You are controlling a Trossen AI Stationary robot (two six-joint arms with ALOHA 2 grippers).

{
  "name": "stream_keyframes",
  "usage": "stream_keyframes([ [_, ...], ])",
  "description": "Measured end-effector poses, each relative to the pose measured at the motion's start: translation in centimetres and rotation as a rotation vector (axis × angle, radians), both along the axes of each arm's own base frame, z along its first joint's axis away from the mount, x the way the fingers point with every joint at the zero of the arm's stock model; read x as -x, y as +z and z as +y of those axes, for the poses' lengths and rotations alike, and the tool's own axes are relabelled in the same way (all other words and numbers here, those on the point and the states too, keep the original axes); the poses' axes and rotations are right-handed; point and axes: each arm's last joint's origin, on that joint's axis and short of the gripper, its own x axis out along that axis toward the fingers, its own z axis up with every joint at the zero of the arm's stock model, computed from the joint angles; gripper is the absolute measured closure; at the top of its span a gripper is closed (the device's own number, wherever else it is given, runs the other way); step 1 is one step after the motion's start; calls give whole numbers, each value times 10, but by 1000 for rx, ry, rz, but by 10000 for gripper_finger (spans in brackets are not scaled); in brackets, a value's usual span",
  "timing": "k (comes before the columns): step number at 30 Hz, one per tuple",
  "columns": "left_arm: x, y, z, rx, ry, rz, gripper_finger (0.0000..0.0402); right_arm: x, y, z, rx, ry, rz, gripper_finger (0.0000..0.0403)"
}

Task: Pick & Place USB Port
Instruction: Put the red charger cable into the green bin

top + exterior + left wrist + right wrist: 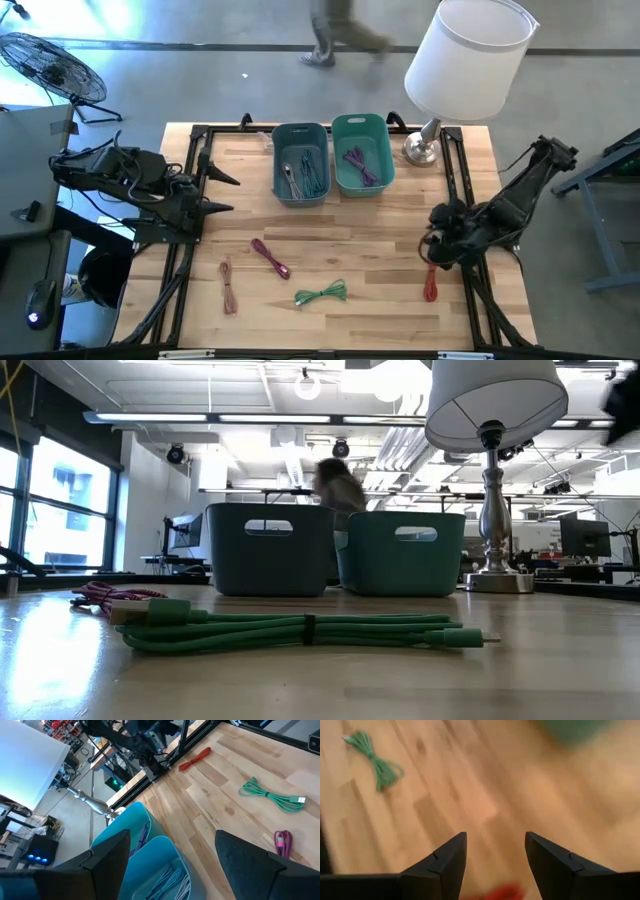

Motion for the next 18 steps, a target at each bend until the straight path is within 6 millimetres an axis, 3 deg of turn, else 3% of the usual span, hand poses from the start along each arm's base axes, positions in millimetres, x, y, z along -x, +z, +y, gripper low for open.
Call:
stream_keyframes([
  [10,0,0,1,18,32,-2,118,3,-35,8,-423,-322,343,210],
  [18,1,-2,1,12,34,22,118,-8,-53,24,-617,-460,432,211],
])
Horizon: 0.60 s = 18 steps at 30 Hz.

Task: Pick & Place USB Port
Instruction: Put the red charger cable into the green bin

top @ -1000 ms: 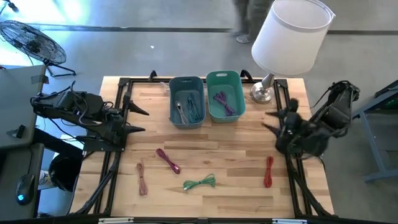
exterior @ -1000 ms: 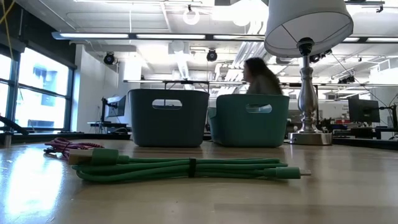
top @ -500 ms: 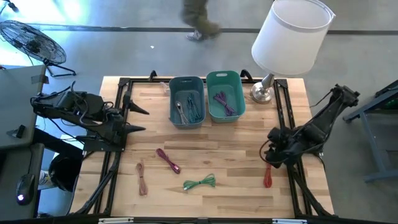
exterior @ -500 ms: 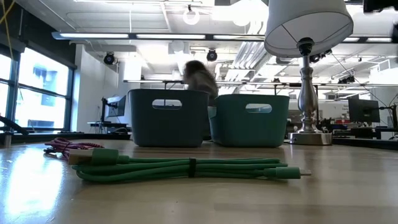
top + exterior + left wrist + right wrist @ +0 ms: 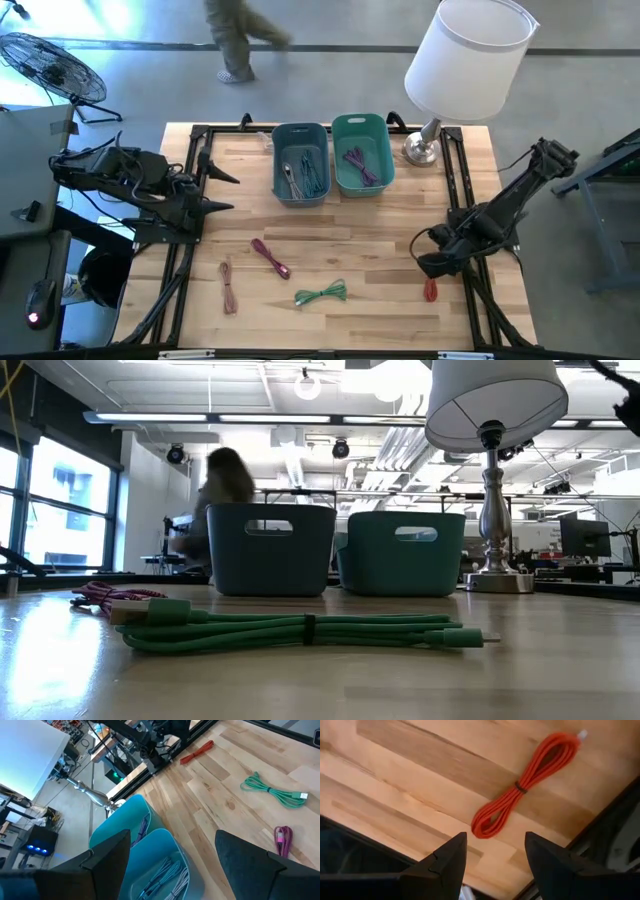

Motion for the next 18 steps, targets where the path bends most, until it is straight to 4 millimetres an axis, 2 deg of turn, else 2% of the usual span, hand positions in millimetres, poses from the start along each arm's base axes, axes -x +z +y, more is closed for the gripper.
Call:
stream_keyframes([
  [8,0,-1,0,-2,-2,12,118,-11,-19,10,47,-128,140,211],
  [18,1,-2,0,5,3,25,118,-29,-53,17,153,-215,306,210],
])
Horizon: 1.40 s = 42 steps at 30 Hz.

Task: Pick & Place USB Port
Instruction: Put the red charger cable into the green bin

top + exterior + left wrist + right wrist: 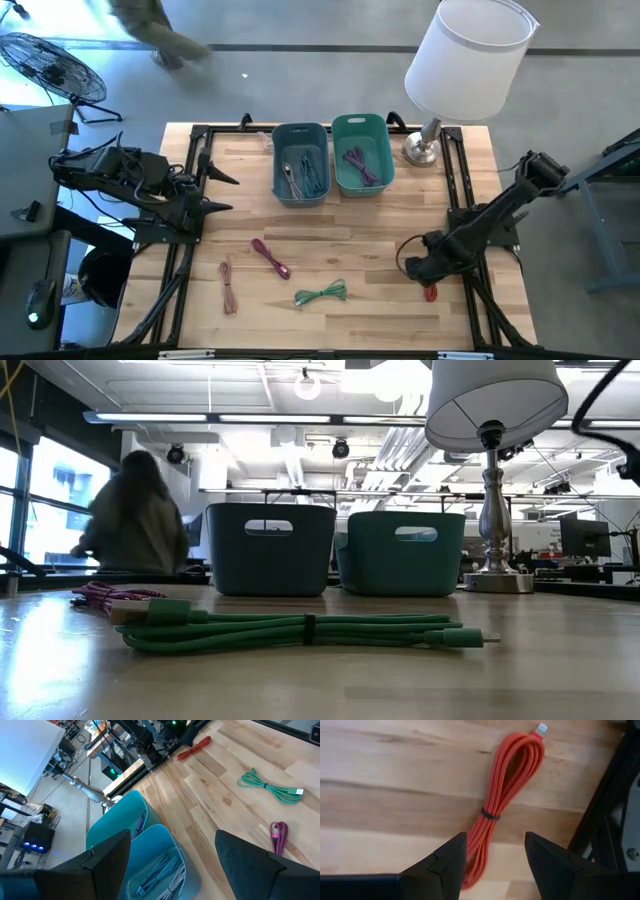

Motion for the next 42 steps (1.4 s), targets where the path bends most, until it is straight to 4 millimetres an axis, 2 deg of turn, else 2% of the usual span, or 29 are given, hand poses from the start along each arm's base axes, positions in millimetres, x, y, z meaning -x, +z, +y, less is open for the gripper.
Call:
stream_keyframes([
  [8,1,-2,0,-7,0,24,118,-11,-20,5,-9,-27,73,210],
  [14,-3,-12,-1,-15,1,57,118,-14,-31,8,-3,-38,124,210],
  [24,-7,-22,-2,-21,1,82,118,-21,-51,14,0,53,169,212],
  [28,-7,-22,-2,-13,5,76,118,-21,-52,14,28,119,139,246],
  [31,-7,-21,-2,-10,4,74,118,-21,-52,13,56,157,116,298],
  [34,-7,-21,-2,8,2,75,118,-22,-52,12,70,206,102,366],
  [35,-7,-21,-2,14,0,75,118,-22,-52,12,73,226,100,376],
  [42,-7,-21,-3,26,-1,67,118,-22,-52,11,119,282,64,376],
])
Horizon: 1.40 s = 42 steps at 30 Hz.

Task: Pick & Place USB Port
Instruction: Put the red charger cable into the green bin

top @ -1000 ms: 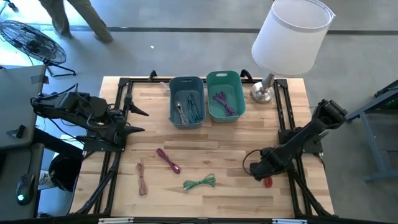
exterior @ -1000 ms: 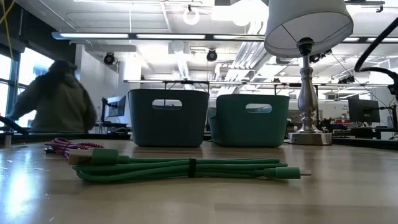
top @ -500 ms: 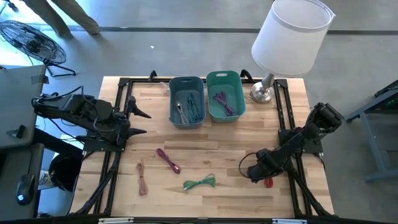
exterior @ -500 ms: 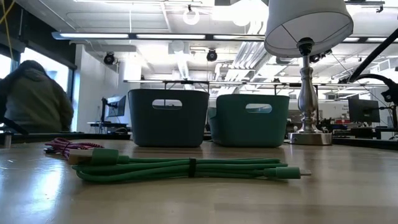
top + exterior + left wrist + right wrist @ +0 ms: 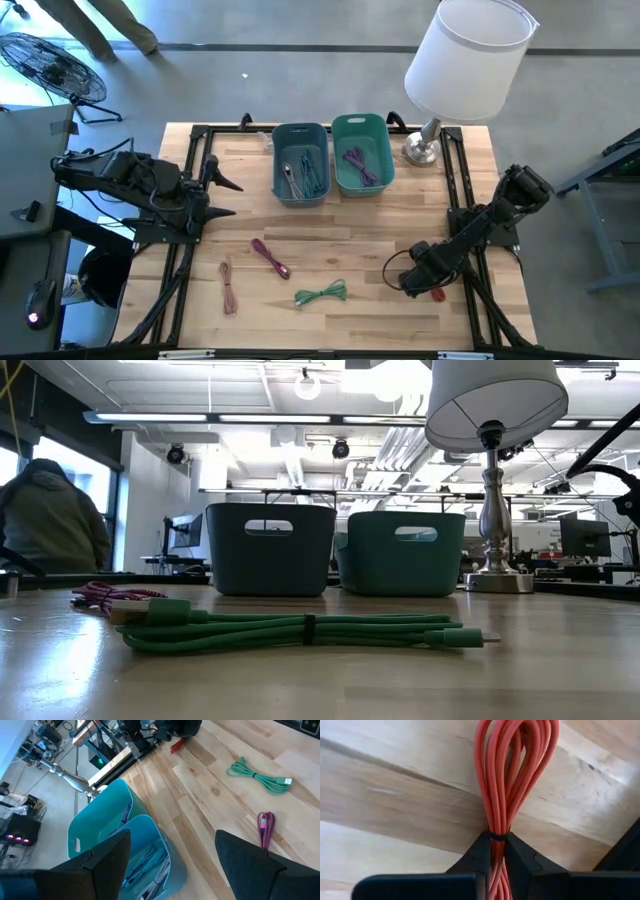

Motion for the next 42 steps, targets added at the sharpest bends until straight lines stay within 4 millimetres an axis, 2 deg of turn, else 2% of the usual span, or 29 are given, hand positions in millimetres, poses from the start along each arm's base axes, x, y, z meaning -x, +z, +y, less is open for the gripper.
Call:
stream_keyframes([
  [6,-2,5,-1,4,-19,-57,118,-6,7,1,83,115,-42,376],
  [11,-4,12,-3,25,-86,-131,118,-26,22,-4,360,243,-234,390],
  [16,-4,13,-3,27,-90,-136,118,-60,56,-4,497,391,-382,390],
  [23,-4,13,-3,26,-89,-138,118,-105,124,-20,726,614,-426,390],
  [28,-5,14,-3,10,-72,-154,118,-129,168,-53,859,677,-373,390],
  [32,-5,14,-3,7,-70,-151,118,-144,192,-91,867,631,-344,390],
  [36,-4,13,-3,4,-69,-141,118,-150,203,-137,815,523,-328,390],
  [42,-3,10,-2,-1,-68,-109,118,-146,202,-197,697,358,-314,390],
])
